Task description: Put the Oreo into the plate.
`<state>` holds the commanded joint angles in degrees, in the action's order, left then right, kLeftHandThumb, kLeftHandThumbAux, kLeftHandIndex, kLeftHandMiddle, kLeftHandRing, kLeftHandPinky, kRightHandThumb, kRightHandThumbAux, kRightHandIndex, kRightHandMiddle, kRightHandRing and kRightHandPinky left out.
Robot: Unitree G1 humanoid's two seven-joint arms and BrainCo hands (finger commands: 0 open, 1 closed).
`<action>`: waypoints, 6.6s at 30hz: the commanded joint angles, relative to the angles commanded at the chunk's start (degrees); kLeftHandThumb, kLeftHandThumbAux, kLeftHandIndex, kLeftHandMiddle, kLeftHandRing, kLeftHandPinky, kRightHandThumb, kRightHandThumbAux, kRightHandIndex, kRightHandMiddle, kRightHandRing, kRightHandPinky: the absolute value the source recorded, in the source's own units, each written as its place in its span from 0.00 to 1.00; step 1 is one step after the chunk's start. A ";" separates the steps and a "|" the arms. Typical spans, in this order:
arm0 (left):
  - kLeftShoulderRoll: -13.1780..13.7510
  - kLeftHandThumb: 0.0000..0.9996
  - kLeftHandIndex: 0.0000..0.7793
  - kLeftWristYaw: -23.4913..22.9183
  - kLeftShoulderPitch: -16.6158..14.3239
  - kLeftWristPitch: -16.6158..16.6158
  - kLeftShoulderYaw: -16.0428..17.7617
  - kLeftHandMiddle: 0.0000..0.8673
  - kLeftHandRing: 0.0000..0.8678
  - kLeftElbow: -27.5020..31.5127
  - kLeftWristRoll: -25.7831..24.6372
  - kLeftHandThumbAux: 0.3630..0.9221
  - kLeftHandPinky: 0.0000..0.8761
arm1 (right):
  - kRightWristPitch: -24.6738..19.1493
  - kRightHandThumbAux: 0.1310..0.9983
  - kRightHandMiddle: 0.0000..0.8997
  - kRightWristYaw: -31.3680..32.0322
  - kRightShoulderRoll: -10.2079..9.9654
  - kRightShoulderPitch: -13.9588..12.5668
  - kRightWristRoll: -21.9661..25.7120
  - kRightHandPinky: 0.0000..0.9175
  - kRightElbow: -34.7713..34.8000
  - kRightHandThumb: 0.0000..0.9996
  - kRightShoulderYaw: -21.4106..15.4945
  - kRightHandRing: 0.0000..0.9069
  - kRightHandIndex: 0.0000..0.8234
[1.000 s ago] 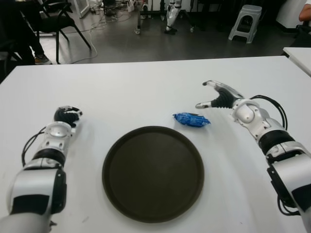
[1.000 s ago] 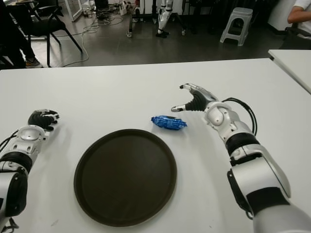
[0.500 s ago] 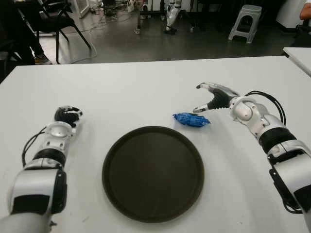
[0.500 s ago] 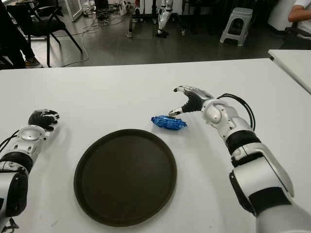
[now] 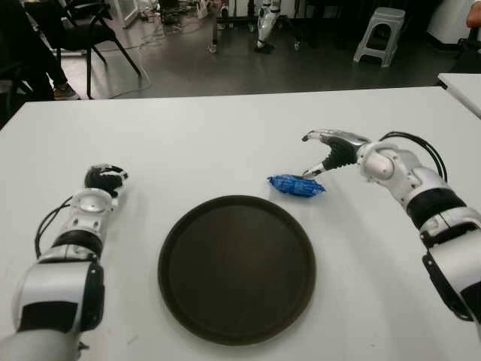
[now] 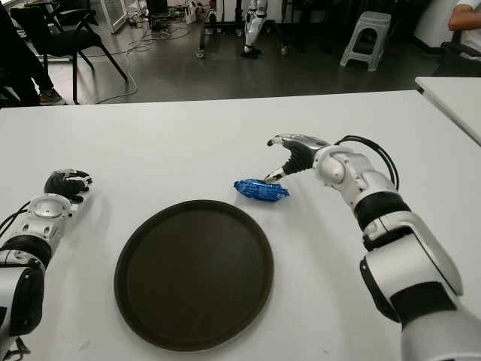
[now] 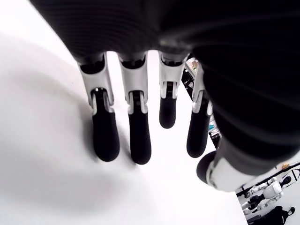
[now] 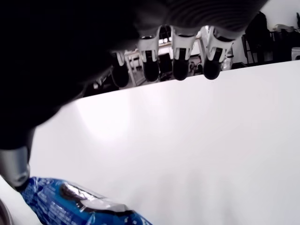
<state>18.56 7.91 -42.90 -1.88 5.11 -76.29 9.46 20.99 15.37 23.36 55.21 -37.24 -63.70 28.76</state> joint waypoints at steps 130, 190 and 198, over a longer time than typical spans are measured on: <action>-0.91 0.67 0.51 0.09 -0.95 1.62 -0.21 0.13 0.16 0.12 -0.29 0.65 0.24 | -8.26 0.67 0.00 14.04 -12.56 11.50 -6.33 0.00 -10.26 0.00 10.54 0.00 0.00; -0.49 0.67 0.51 0.35 -0.82 1.58 -0.39 0.15 0.18 0.18 -0.08 0.65 0.24 | -11.16 0.62 0.00 13.08 -11.40 10.25 -6.31 0.00 -10.96 0.00 11.12 0.00 0.00; -0.35 0.67 0.51 -0.02 -0.62 1.27 -0.40 0.14 0.16 -0.04 0.04 0.65 0.21 | -10.50 0.65 0.00 12.01 -11.27 9.24 -6.07 0.00 -10.98 0.00 10.85 0.00 0.00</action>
<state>18.21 7.89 -43.52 -0.61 4.71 -76.33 9.50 10.49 27.38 12.09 64.45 -43.31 -74.68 39.61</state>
